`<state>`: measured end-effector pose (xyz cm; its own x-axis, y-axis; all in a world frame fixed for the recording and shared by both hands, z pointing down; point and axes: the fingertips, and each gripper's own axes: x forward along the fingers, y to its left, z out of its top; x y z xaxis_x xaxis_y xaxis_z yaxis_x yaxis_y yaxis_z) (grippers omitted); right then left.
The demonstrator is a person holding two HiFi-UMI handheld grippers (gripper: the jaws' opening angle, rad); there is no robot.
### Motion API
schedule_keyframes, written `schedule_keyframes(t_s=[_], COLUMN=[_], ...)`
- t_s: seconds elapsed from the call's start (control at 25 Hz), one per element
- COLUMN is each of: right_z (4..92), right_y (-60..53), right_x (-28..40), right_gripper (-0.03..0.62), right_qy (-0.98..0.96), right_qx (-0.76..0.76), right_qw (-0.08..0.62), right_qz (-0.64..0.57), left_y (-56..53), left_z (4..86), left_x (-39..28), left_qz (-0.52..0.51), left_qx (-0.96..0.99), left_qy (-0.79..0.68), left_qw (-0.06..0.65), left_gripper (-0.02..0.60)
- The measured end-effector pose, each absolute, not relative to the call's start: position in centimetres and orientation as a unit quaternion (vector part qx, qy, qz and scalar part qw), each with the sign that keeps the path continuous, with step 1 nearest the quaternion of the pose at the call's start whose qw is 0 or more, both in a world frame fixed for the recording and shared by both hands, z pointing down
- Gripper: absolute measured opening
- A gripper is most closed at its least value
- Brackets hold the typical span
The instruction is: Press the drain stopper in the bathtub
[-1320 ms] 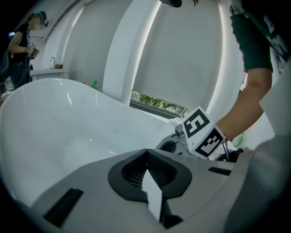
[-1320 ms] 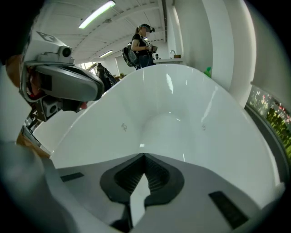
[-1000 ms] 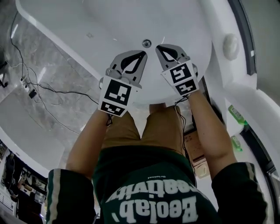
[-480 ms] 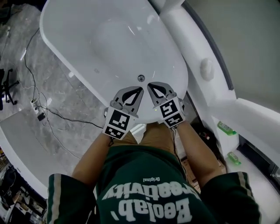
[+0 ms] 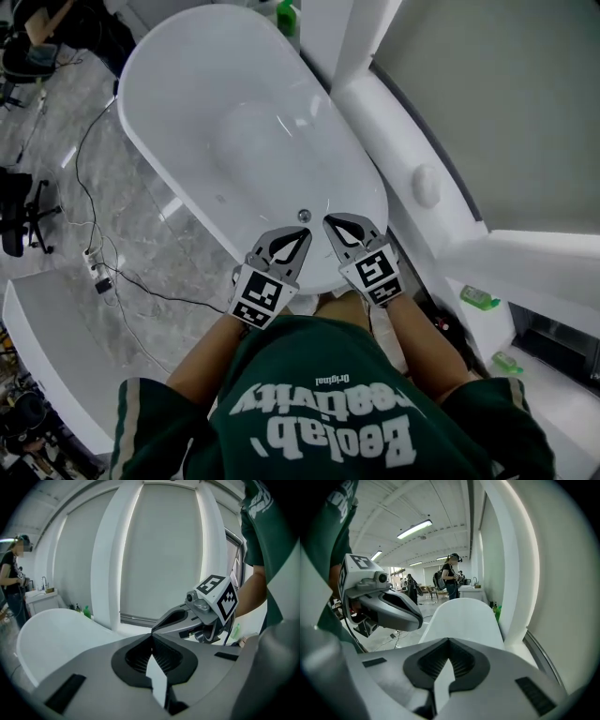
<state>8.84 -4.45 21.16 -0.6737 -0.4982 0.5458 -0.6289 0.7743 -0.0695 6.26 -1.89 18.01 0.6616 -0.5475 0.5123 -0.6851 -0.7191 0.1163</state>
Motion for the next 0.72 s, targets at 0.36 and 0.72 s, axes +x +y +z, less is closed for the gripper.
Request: schedule_keyframes(t_s=[0.36,0.72], right_z=[17.7,14.2], right_y=[-2.4,-0.1], right_x=[11.3,14.5], right_gripper=[0.014,0.014], right_qy=[-0.913,-0.930], right_qx=[0.320,0.309], right_qw=[0.215,0.148], right_qz=[0.131,0.135], left_y=[-1.3,-1.3], left_z=[13.5,10.9], left_x=[6.3,7.6], left_qz=[0.197,0.178], left_qx=[0.895,0.895], left_qy=[-0.378,-0.394], left_qw=[0.128,0.111], left_gripper=[0.009,0.009])
